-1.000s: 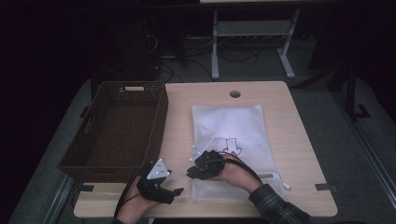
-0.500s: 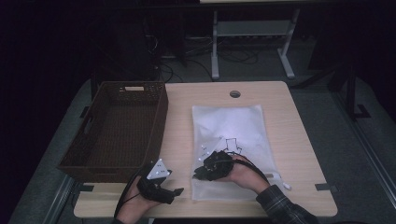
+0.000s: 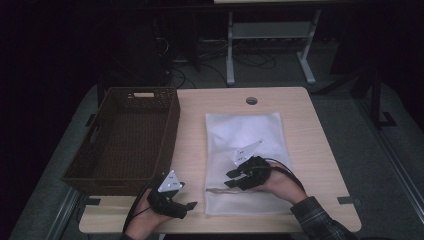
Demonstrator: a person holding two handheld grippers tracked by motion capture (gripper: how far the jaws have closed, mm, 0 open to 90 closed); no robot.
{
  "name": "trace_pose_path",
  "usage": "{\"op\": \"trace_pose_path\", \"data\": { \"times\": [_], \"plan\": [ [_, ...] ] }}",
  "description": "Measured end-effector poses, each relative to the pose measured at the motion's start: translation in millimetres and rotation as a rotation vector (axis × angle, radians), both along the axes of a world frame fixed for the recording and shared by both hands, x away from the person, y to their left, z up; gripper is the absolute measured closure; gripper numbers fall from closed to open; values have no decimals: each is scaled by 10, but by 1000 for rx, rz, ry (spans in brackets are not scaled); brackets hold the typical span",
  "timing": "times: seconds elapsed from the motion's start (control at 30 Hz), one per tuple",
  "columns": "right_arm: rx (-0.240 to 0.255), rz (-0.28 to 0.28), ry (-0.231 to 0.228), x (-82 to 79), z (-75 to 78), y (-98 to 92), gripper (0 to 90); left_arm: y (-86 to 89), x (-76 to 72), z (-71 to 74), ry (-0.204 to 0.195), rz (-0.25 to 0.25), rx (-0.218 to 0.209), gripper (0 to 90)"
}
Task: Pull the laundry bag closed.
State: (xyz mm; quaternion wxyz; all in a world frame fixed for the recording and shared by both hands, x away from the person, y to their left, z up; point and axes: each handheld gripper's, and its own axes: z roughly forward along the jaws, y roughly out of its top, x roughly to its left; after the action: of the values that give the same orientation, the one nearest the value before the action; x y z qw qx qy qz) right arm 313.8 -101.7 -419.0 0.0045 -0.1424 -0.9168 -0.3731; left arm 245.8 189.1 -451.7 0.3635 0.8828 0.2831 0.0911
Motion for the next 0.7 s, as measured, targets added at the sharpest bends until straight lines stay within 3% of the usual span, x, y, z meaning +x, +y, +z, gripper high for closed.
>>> {"op": "trace_pose_path", "data": {
  "times": [0.17,0.37,0.57,0.7],
  "plan": [
    [-26,-13,-3,3,-66,-88,574,-19,4,-4,1,-5,3,215],
    [-89,24,28,14,-262,6,535,-24,2,-8,3,-8,3,215],
    [-129,44,27,-7,-358,79,491,-21,2,-7,3,-9,5,215],
    [-152,63,-25,-68,-385,107,480,-26,2,-9,3,-9,3,215]
  ]
}}
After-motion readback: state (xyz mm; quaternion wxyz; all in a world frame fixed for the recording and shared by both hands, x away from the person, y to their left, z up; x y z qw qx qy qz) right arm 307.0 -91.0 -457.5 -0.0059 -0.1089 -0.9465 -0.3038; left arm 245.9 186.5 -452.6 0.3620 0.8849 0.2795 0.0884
